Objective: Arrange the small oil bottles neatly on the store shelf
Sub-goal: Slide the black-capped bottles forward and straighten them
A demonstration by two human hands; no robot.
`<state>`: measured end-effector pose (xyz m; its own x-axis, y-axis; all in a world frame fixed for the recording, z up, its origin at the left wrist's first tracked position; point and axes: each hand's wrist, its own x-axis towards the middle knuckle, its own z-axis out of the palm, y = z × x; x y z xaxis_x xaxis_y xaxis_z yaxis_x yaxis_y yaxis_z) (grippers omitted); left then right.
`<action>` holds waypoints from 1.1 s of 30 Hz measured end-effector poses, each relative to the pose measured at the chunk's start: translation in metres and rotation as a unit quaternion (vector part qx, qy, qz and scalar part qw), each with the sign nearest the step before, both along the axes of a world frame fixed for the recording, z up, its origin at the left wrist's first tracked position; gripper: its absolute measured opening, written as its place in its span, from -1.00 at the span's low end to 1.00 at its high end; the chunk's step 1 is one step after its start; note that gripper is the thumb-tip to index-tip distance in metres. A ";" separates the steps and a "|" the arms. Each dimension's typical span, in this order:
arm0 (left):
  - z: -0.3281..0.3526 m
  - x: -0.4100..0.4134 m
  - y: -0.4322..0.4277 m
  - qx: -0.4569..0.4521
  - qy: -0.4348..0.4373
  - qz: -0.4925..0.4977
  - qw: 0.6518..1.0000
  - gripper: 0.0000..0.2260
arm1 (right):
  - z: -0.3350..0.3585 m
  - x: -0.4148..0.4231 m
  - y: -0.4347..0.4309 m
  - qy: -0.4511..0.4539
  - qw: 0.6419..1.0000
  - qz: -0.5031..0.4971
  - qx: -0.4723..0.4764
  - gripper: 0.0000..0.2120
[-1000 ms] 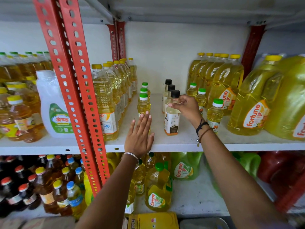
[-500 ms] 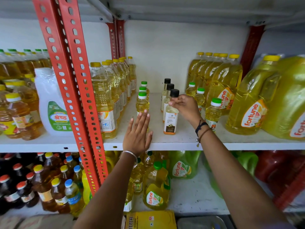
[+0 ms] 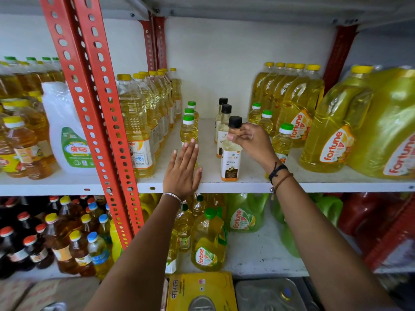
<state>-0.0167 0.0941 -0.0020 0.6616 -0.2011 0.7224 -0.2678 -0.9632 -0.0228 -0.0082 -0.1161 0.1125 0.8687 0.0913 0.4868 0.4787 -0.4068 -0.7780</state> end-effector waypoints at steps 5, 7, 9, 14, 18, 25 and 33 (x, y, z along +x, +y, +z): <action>0.000 0.000 0.000 -0.003 -0.001 0.002 1.000 -0.44 | 0.000 -0.001 -0.001 0.007 1.000 0.000 -0.001 -0.78; 0.000 -0.001 0.000 -0.003 -0.004 0.003 1.000 -0.44 | 0.001 -0.001 -0.002 0.013 1.000 0.002 0.003 -0.77; 0.000 -0.001 0.000 -0.001 -0.003 0.003 1.000 -0.45 | 0.000 -0.001 -0.002 0.013 1.000 0.004 0.006 -0.80; 0.009 -0.009 0.003 -0.041 -0.027 -0.020 0.999 -0.47 | -0.004 -0.007 -0.002 0.022 1.000 -0.006 -0.008 -0.66; 0.027 -0.019 0.025 -0.076 -0.091 0.035 0.992 -0.46 | -0.009 -0.022 0.005 -0.033 0.994 -0.074 0.068 -0.42; 0.064 -0.016 0.072 -0.051 -0.135 0.074 0.987 -0.47 | 0.005 -0.053 0.041 -0.156 0.970 -0.070 0.175 -0.69; 0.060 -0.004 0.088 0.008 -0.137 0.085 0.987 -0.46 | 0.001 -0.009 0.108 0.006 0.996 -0.006 0.089 -0.59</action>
